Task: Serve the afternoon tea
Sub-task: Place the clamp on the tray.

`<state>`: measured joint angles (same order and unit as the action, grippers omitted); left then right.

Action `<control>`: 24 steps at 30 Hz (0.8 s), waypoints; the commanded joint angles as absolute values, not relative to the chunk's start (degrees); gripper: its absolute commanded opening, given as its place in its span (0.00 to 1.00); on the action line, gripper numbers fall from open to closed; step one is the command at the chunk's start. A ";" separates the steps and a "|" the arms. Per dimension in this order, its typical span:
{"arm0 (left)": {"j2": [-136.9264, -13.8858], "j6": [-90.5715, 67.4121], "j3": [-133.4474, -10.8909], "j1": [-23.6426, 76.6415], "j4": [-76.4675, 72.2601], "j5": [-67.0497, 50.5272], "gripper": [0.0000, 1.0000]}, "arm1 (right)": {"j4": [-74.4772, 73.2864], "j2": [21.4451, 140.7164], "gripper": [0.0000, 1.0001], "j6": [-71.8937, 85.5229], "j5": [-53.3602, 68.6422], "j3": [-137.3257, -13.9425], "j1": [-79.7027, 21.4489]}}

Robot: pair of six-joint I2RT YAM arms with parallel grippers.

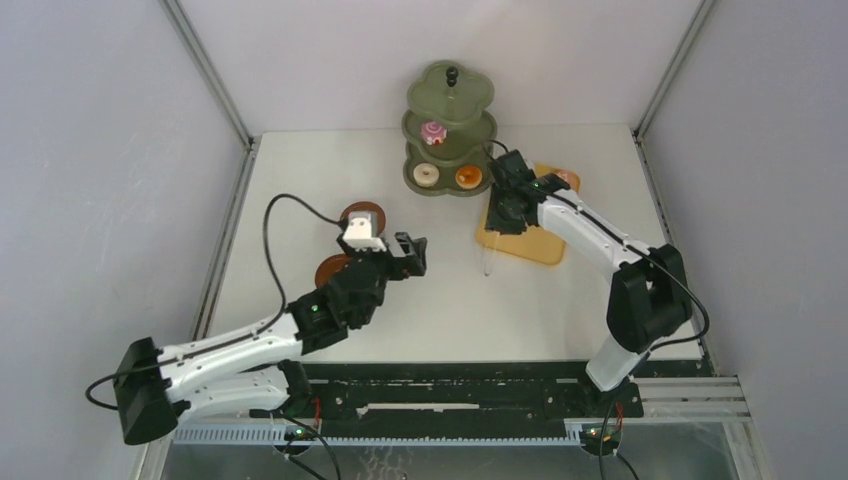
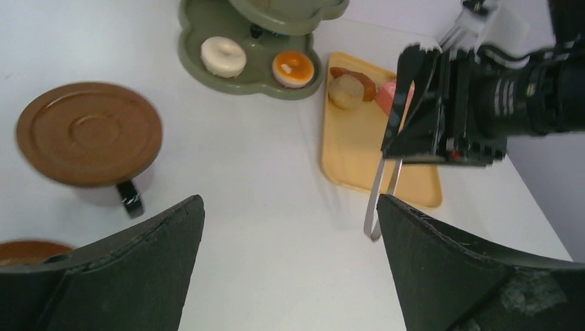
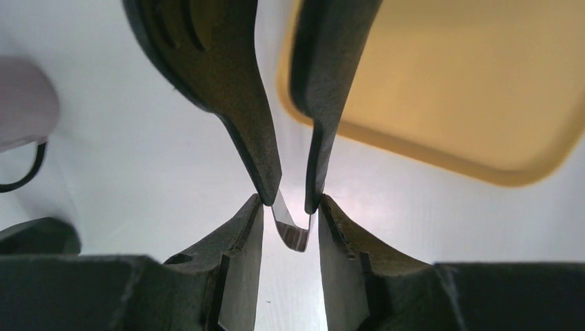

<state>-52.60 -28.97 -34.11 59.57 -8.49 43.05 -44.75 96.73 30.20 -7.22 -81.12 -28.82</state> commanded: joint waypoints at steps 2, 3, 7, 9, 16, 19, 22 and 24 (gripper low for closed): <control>-64.37 -26.91 -44.88 57.73 -15.37 39.00 1.00 | -37.20 90.94 0.40 31.21 -4.49 -71.30 -25.05; -67.22 -27.77 -46.76 56.95 -15.94 37.08 1.00 | -36.41 90.41 0.41 31.16 -3.97 -69.23 -24.14; -77.18 -33.02 -52.73 51.97 -19.35 28.12 1.00 | -32.29 89.70 0.43 31.04 -0.08 -63.58 -20.01; -81.31 -36.76 -54.72 49.21 -22.34 24.06 1.00 | -30.64 89.93 0.44 30.72 0.94 -62.02 -18.48; -90.00 -53.82 -56.31 40.00 -30.49 15.59 1.00 | -27.16 93.17 0.49 29.60 4.90 -61.16 -14.80; -93.44 -59.40 -56.15 37.29 -34.65 14.05 1.00 | -25.87 94.46 0.51 29.55 6.14 -61.16 -13.80; -96.62 -61.82 -57.64 35.95 -37.10 13.70 1.00 | -25.05 95.12 0.55 29.59 6.06 -61.17 -13.54; -98.79 -62.76 -59.37 35.50 -37.54 13.86 1.00 | -24.82 95.37 0.57 29.48 5.77 -61.17 -13.49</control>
